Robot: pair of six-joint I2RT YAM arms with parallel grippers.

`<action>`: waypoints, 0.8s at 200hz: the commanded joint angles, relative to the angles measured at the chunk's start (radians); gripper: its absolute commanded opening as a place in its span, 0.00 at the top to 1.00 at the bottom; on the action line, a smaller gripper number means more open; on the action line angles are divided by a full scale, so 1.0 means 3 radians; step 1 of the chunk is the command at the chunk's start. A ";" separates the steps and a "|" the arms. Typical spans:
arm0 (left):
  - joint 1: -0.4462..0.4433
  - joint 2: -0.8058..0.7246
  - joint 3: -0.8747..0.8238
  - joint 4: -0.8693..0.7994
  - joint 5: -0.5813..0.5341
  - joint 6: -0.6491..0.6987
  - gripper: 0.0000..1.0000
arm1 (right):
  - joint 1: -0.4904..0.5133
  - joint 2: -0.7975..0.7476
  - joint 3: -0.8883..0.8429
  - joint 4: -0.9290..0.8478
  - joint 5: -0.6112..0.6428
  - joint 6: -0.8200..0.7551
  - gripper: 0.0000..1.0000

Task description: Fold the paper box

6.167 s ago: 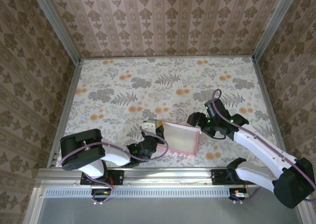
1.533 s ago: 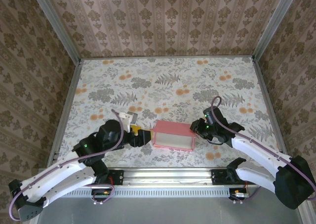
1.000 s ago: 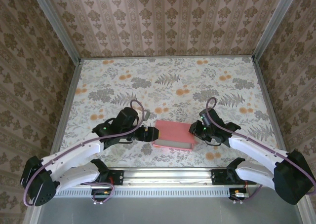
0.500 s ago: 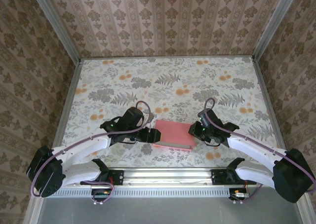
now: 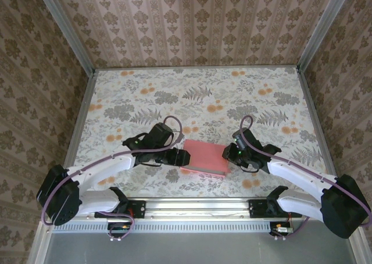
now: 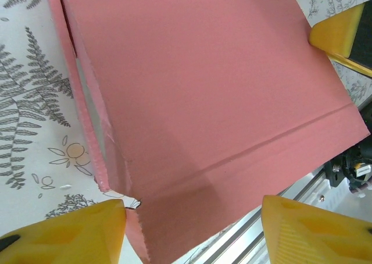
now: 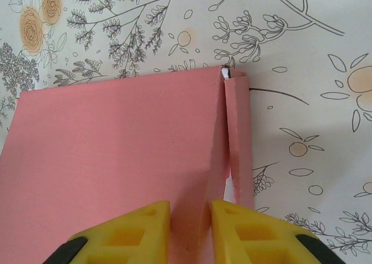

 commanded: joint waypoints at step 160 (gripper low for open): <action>0.0001 0.0568 0.0333 -0.0029 -0.0039 0.0144 0.62 | 0.0043 0.0061 0.0056 -0.0008 0.0055 -0.0027 0.76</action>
